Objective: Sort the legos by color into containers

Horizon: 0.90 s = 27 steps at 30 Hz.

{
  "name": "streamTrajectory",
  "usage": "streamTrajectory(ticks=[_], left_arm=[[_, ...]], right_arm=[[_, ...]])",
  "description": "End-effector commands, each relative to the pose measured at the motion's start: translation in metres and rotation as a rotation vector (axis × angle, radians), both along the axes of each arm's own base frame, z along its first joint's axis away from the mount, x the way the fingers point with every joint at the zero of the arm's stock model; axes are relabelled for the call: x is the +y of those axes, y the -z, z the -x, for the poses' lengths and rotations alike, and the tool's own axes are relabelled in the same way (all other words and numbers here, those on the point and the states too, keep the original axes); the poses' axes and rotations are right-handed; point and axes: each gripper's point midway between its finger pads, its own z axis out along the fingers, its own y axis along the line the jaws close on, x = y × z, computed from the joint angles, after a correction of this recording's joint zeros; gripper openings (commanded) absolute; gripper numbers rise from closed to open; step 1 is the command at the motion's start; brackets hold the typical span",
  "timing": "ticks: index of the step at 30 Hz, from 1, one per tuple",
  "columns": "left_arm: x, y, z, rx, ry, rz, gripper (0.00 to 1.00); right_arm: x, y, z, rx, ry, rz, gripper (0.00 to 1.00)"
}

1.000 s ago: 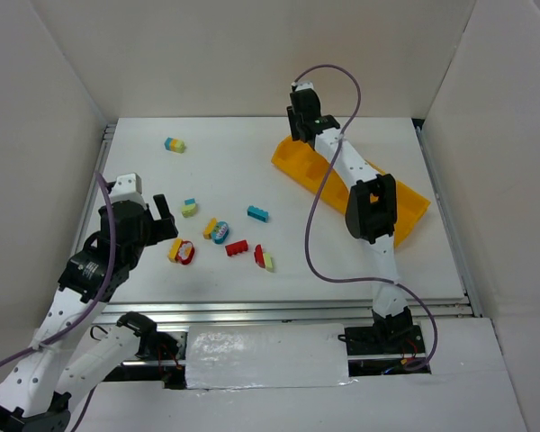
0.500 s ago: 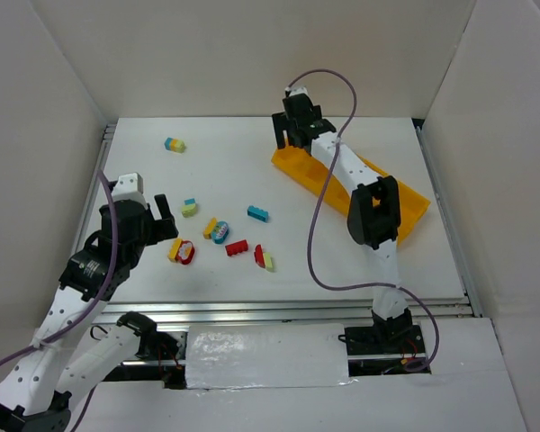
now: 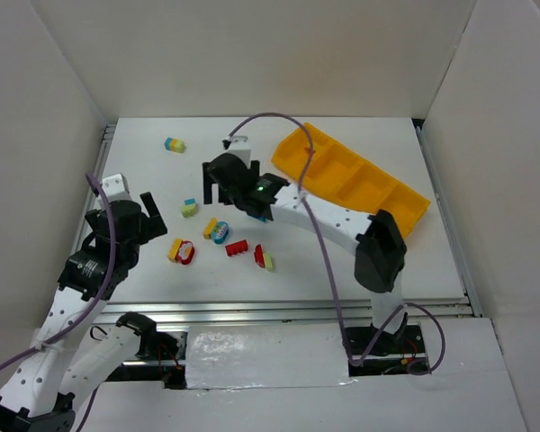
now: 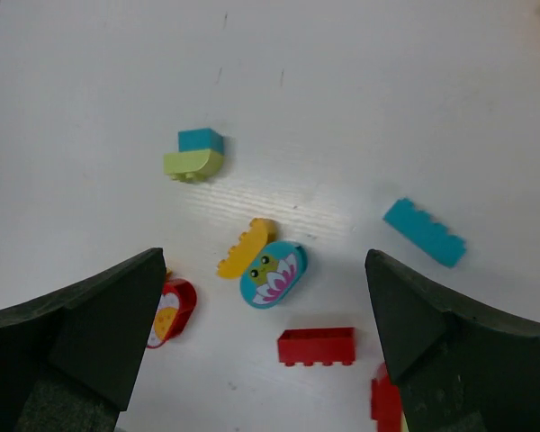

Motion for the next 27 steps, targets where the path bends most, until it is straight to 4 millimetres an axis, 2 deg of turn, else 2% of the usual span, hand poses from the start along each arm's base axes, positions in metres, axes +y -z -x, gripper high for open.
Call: streamTrajectory(ticks=[1, 2, 3, 4, 6, 9, 11, 15, 21, 27], left_arm=[[0.008, -0.015, 0.001, -0.054, -0.045, 0.009, 1.00], [0.008, -0.015, 0.001, -0.055, -0.045, 0.010, 0.99], [0.008, -0.016, 0.001, -0.057, -0.047, 0.011, 0.99], [0.008, -0.016, 0.001, -0.058, -0.044, 0.012, 0.99], [0.007, -0.016, 0.002, -0.062, -0.041, 0.015, 1.00], [0.006, -0.017, 0.002, -0.068, -0.032, 0.019, 0.99], [0.004, -0.016, 0.001, -0.063, -0.020, 0.020, 0.99], [0.002, -0.016, 0.000, -0.061, -0.004, 0.022, 1.00], [0.000, -0.018, 0.001, -0.074, 0.007, 0.030, 0.99], [-0.001, -0.019, 0.001, -0.078, 0.016, 0.034, 0.99]], right_arm=[[0.020, 0.024, -0.002, 0.090, 0.210, -0.054, 1.00], [0.018, 0.037, 0.005, 0.132, 0.227, 0.000, 1.00], [0.026, 0.060, 0.005, 0.163, 0.256, 0.025, 1.00], [0.039, 0.049, 0.006, 0.149, 0.263, -0.005, 1.00], [0.043, 0.070, 0.012, 0.179, 0.294, 0.023, 1.00], [0.054, 0.086, 0.018, 0.210, 0.297, -0.007, 1.00], [0.053, 0.105, 0.021, 0.227, 0.327, -0.005, 1.00], [0.052, 0.128, 0.026, 0.243, 0.346, 0.047, 1.00], [0.058, 0.154, 0.026, 0.270, 0.335, 0.077, 1.00], [0.066, 0.170, 0.023, 0.279, 0.316, 0.088, 0.99]])
